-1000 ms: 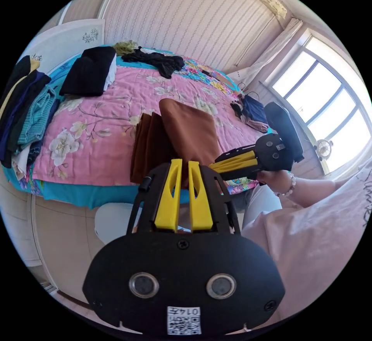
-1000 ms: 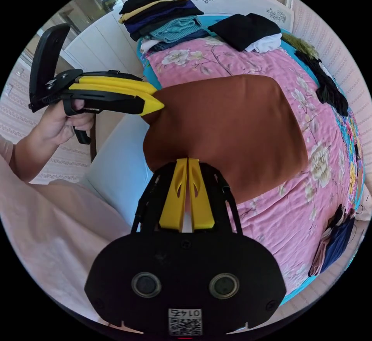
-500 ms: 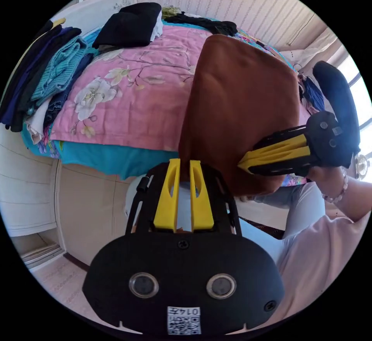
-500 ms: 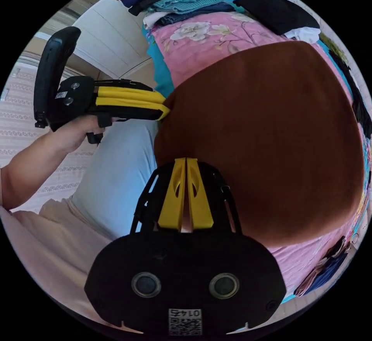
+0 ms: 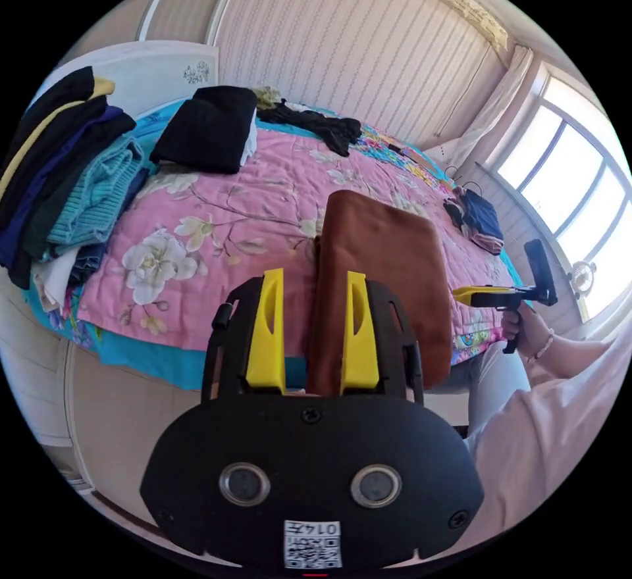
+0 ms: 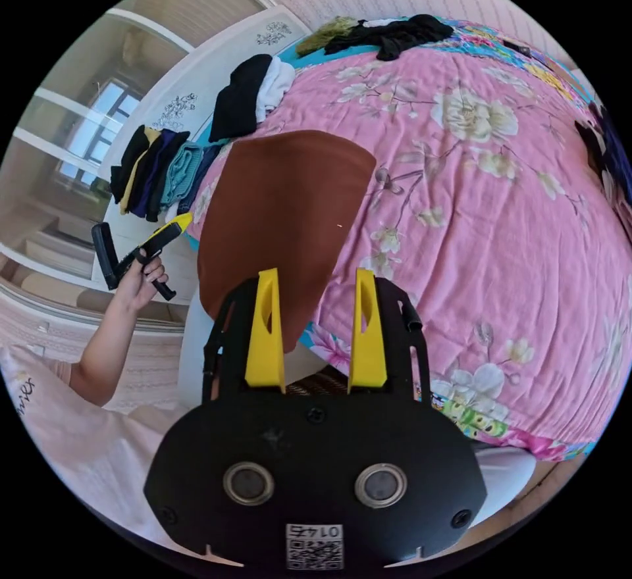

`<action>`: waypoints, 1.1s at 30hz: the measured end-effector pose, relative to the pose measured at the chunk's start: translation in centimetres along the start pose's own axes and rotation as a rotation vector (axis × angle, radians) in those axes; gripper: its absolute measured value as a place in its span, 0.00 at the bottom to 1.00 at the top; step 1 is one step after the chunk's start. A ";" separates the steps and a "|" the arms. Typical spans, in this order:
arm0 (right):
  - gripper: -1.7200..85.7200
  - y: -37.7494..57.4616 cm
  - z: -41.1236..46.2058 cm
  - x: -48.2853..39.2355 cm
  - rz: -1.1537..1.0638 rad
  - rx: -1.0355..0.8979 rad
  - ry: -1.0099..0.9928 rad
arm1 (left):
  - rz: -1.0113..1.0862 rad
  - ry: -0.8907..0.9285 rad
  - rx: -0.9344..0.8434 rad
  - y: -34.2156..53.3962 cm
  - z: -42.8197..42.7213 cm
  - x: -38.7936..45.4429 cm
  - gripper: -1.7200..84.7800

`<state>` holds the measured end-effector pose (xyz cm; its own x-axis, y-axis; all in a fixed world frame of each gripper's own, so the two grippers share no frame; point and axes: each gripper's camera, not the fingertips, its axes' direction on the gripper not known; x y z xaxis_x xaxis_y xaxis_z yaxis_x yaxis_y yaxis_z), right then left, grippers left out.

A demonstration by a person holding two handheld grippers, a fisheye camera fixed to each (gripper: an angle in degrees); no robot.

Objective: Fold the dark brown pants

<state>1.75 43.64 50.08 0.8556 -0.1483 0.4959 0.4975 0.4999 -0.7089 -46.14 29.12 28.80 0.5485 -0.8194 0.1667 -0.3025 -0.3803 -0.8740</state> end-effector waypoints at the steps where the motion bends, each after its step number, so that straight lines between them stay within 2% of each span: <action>1: 0.20 -0.2 0.3 0.1 0.001 -0.006 -0.011 | -0.012 0.024 -0.014 -0.3 0.4 -0.2 0.18; 4: 0.21 -1.4 1.4 0.3 0.029 -0.027 -0.181 | -0.016 0.096 -0.109 -1.1 2.7 -0.4 0.20; 6: 0.22 -2.1 1.7 -0.5 0.026 -0.025 -0.170 | -0.062 0.217 -0.230 -1.0 5.1 -0.8 0.21; 8: 0.24 -2.1 2.3 -1.8 -0.034 -0.042 -0.081 | -0.088 0.231 -0.210 -1.0 5.3 -1.0 0.21; 13: 0.24 -2.2 2.4 -3.7 -0.026 -0.030 -0.051 | -0.095 0.240 -0.189 -1.4 4.9 -0.9 0.20; 17: 0.16 -3.5 0.4 -5.9 -0.073 -0.115 -0.044 | -0.048 0.232 -0.146 -1.7 4.1 0.0 0.16; 19: 0.13 -3.8 -0.9 -8.4 -0.190 -0.121 0.007 | -0.032 0.219 -0.113 -1.6 3.3 0.5 0.14; 22: 0.11 -3.7 -2.9 -14.4 -0.508 -0.104 0.176 | -0.080 0.235 -0.068 -1.3 2.1 1.0 0.12; 24: 0.11 -3.1 -4.5 -19.5 -0.824 -0.048 0.305 | -0.132 0.213 0.007 -0.5 1.0 1.4 0.11; 29: 0.10 -5.0 -8.3 -27.5 -1.229 0.023 0.293 | -0.333 0.226 0.308 1.5 -2.6 2.5 0.11; 33: 0.10 -9.6 -12.2 -32.5 -1.383 0.110 0.210 | -0.279 0.022 0.526 -2.3 -7.5 4.5 0.10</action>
<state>-29.13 33.23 34.67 -0.3013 -0.6872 0.6611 0.9387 -0.0921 0.3321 -48.81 23.10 34.96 0.5341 -0.7298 0.4268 0.2801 -0.3236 -0.9038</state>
